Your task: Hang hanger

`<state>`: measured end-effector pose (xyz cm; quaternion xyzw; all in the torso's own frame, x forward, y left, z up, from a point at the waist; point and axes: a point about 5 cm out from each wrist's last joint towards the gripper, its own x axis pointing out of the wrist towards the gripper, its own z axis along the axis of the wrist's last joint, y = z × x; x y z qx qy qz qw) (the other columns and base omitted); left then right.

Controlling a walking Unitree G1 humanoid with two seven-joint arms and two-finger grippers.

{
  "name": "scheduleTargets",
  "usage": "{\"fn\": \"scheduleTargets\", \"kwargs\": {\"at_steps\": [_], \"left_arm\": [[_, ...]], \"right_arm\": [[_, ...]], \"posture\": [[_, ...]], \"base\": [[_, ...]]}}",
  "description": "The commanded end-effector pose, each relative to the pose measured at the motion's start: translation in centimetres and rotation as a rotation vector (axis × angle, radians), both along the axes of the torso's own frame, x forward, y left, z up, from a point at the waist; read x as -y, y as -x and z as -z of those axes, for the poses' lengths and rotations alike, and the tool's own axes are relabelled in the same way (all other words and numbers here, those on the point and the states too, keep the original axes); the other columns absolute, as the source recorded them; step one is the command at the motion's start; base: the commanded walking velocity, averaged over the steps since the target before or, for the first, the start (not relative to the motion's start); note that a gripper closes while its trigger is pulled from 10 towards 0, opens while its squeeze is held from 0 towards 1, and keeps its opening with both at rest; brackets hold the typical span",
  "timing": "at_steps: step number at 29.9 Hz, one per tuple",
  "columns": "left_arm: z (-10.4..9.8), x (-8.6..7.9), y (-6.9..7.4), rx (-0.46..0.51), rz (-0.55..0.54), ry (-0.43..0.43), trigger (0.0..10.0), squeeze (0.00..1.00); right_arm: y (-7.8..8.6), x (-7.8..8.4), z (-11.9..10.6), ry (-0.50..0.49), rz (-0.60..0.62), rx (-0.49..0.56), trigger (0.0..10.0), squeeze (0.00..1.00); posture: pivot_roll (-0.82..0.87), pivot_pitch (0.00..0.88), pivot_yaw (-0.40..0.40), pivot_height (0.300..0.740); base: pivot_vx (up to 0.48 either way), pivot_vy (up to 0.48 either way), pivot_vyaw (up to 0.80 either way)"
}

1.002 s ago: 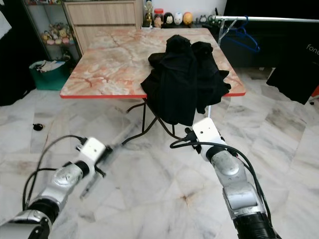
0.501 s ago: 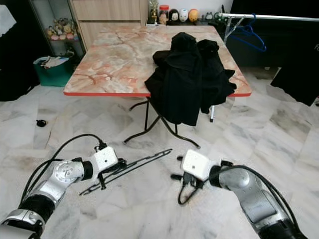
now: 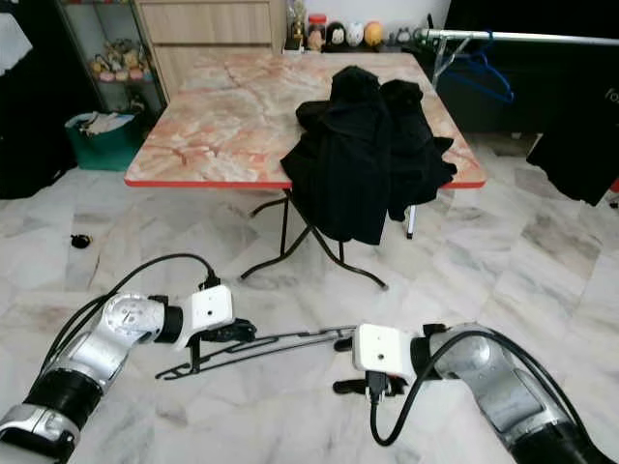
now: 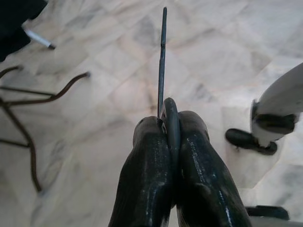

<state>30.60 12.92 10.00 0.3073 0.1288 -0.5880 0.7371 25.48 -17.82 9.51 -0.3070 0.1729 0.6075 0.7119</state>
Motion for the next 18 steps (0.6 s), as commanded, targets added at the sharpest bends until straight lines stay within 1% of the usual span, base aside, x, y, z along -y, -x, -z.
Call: {"fn": "scheduleTargets", "kwargs": {"at_steps": [1,2,3,4,7,8,11,12,13,15,16,18], "left_arm": [[-0.4,0.6,0.4,-0.02,0.05,-0.003,10.0,0.0],[-0.5,0.7,0.7,-0.033,0.074,-0.015,10.0,0.0],[-0.5,0.7,0.7,-0.033,0.074,-0.015,10.0,0.0],[-0.6,0.8,1.1,-0.053,0.108,-0.031,10.0,0.0],[-0.9,1.0,1.4,-0.067,0.131,-0.031,10.0,0.0],[-1.1,1.1,1.6,-0.07,0.141,-0.036,10.0,0.0],[-1.4,1.2,1.9,-0.078,0.164,-0.047,10.0,0.0],[-1.5,1.3,2.1,-0.082,0.171,-0.05,10.0,0.0],[-1.8,1.5,2.4,-0.091,0.191,-0.048,10.0,0.0],[-2.0,1.6,2.6,-0.095,0.197,-0.047,10.0,0.0],[-2.4,1.8,2.7,-0.086,0.211,-0.044,10.0,0.0],[-2.4,1.8,2.7,-0.086,0.211,-0.044,10.0,0.0]], "right_arm": [[-0.3,-0.4,-0.6,-0.011,-0.029,0.025,10.0,0.0],[-0.4,-0.4,-0.4,-0.002,-0.031,0.031,10.0,0.0],[-0.4,-0.4,-0.4,-0.002,-0.031,0.031,10.0,0.0],[-0.4,-0.5,-0.1,-0.004,-0.04,0.031,10.0,0.0],[-0.2,-0.7,-0.1,-0.022,-0.054,0.015,10.0,0.0],[-0.2,-0.6,0.0,-0.009,-0.061,0.015,10.0,0.0],[-0.6,0.1,0.8,0.079,-0.039,0.041,10.0,0.0],[-0.7,0.3,0.9,0.094,-0.036,0.047,10.0,0.0],[-0.8,0.3,1.1,0.089,-0.029,0.045,10.0,0.0],[-0.8,0.3,1.1,0.083,-0.026,0.042,10.0,0.0],[-0.8,0.1,1.2,0.062,-0.026,0.035,10.0,0.0],[-0.8,0.1,1.2,0.062,-0.026,0.035,10.0,0.0]], "posture": [[-0.01,0.0,0.008,0.74],[-0.01,0.0,0.008,0.74],[-0.01,0.0,0.008,0.74],[-0.01,0.0,0.008,0.74],[0.0,0.0,0.008,0.74],[0.0,0.0,0.008,0.74],[-0.01,0.0,0.007,0.74],[0.0,0.0,0.006,0.74],[0.0,0.0,0.006,0.74],[0.0,0.0,0.006,0.74],[0.0,0.0,0.006,0.74],[0.0,0.0,0.006,0.74]], "base": [[0.0,0.0,0.0],[0.0,0.0,0.0],[0.0,0.0,0.0],[0.0,0.0,0.0],[0.0,0.0,0.0],[0.0,0.0,0.0],[0.0,0.0,0.0],[0.0,0.0,0.0],[0.0,0.0,0.0],[0.0,0.0,0.0],[0.0,0.0,0.0],[0.0,0.0,0.0]]}}
